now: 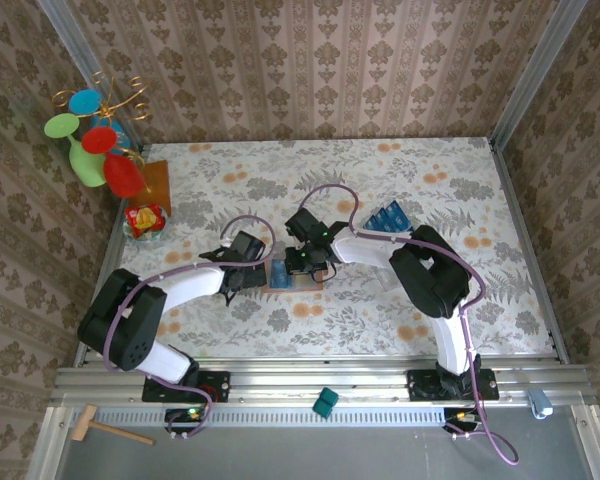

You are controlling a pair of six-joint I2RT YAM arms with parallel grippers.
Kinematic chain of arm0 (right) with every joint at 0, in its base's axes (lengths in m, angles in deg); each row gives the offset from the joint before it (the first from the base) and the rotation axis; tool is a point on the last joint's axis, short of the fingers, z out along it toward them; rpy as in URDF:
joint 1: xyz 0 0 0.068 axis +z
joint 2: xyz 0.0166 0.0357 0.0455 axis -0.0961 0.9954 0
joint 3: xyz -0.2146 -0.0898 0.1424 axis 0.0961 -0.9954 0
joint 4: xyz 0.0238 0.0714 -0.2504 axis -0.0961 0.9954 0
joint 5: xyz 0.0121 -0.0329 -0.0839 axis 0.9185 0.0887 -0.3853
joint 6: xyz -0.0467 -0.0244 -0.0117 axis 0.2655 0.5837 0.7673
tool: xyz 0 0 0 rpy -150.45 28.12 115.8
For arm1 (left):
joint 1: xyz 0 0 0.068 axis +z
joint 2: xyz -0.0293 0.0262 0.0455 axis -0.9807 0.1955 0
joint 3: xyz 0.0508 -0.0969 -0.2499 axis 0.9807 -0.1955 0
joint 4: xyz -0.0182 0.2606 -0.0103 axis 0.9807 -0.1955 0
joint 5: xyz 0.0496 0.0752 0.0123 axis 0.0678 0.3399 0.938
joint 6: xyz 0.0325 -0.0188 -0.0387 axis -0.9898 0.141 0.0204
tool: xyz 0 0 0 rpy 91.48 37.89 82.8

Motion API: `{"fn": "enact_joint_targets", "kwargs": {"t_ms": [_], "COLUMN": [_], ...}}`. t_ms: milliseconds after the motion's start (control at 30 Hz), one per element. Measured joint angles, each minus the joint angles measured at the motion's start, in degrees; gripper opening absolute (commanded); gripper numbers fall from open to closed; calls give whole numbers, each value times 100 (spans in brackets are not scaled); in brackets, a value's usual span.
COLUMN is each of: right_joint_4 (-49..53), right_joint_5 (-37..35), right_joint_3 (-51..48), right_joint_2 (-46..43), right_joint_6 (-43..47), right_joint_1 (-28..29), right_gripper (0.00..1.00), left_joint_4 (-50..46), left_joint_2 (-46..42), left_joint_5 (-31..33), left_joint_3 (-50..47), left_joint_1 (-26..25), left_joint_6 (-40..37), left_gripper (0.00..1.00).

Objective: Put the credit cards into the card holder

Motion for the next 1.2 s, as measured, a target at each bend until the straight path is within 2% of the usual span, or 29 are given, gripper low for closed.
{"fn": "enact_joint_targets", "kwargs": {"t_ms": [933,1200], "right_joint_4": [59,68], "right_joint_5": [87,83], "right_joint_3": [407,105], "right_joint_2": [251,-70], "right_joint_6": [0,-17], "right_joint_1": [107,39], "right_gripper": [16,16], "left_joint_4": [46,50], "left_joint_2": [63,63], "left_joint_5": [0,0], "left_joint_3": [33,33], "left_joint_1": [-9,-9], "left_joint_6": [0,0], "left_gripper": [100,100]}}
